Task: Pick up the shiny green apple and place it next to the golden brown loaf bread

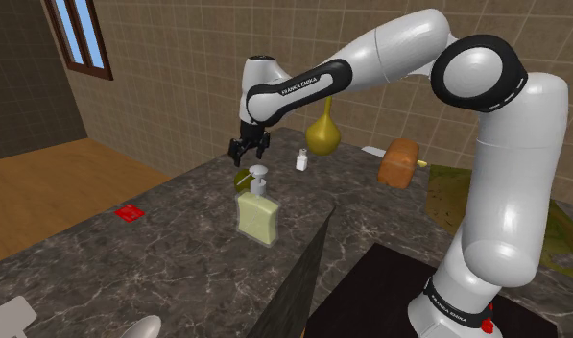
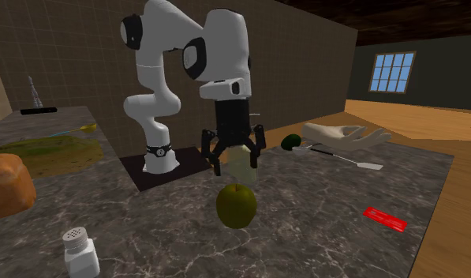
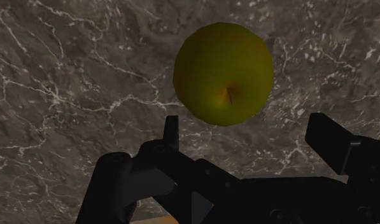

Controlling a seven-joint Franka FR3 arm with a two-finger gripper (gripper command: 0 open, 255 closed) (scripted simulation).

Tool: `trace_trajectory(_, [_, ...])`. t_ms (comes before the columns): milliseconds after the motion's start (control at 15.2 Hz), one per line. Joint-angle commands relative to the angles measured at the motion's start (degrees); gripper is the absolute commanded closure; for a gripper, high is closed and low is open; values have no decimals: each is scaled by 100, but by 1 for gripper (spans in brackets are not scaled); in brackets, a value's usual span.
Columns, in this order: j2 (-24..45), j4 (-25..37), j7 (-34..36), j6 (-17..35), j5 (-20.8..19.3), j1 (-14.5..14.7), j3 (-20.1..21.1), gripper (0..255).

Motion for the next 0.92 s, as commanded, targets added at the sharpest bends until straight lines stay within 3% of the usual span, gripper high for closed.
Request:
trace_trajectory(0, [96, -26, 5, 126, -20, -3, -11, 0])
trace_trajectory(726, [213, -60, 23, 276, -49, 1, -23, 0])
trace_trajectory(792, [213, -60, 23, 276, -49, 1, -23, 255])
trace_trajectory(858, [213, -60, 23, 276, -49, 1, -23, 255])
